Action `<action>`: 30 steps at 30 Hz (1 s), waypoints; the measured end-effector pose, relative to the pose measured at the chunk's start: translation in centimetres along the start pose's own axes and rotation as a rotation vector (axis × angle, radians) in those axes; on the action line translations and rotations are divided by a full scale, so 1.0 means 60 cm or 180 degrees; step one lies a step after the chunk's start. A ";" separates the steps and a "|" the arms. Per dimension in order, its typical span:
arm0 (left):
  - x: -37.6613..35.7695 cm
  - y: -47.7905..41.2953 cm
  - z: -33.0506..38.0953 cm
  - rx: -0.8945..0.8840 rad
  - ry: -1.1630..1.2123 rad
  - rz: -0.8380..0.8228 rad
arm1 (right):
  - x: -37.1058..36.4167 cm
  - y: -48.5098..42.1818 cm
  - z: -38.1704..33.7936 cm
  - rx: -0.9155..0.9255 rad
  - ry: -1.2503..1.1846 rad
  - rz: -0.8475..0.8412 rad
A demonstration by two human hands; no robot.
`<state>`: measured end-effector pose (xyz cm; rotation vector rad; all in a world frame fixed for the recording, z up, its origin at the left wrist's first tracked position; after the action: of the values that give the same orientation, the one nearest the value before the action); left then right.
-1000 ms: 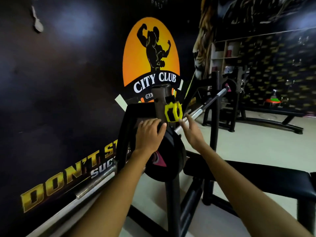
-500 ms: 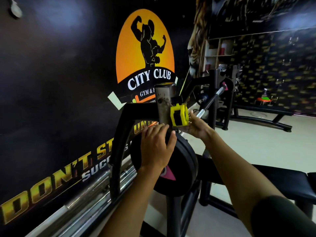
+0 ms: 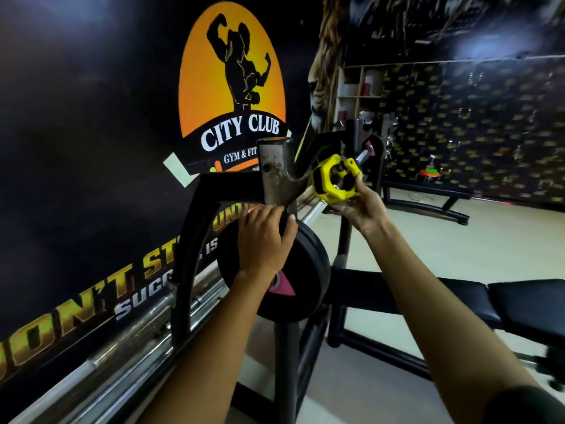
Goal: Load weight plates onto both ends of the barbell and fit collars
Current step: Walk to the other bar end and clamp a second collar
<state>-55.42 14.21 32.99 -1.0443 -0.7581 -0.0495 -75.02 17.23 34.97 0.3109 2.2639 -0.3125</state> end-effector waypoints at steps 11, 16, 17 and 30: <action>0.005 0.200 0.133 0.1051 0.3587 -0.0622 | 0.127 0.380 0.082 0.0188 0.1328 0.1582; 0.068 0.322 0.134 0.1132 0.4358 -0.1817 | 0.069 0.494 0.183 0.0227 0.1055 0.1085; 0.092 0.345 0.124 0.1096 0.4381 -0.1842 | 0.054 0.518 0.208 0.0170 0.1225 0.1000; 0.363 0.505 -0.075 0.1327 0.4515 -0.1547 | -0.170 0.684 0.432 0.0479 0.2341 0.1004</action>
<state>-25.13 33.24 21.42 -0.2171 0.3092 -0.9092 -37.19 46.16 21.08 0.9820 2.8456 -0.2209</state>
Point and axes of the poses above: each hand's wrist, its own y-axis away from the middle knuckle, its own x-axis out of the back of the hand, z = x × y, the point moved 4 cm from there along -y, towards the middle knuckle, and after that the axes turned 5 degrees about -x, right-handed, at the moved point
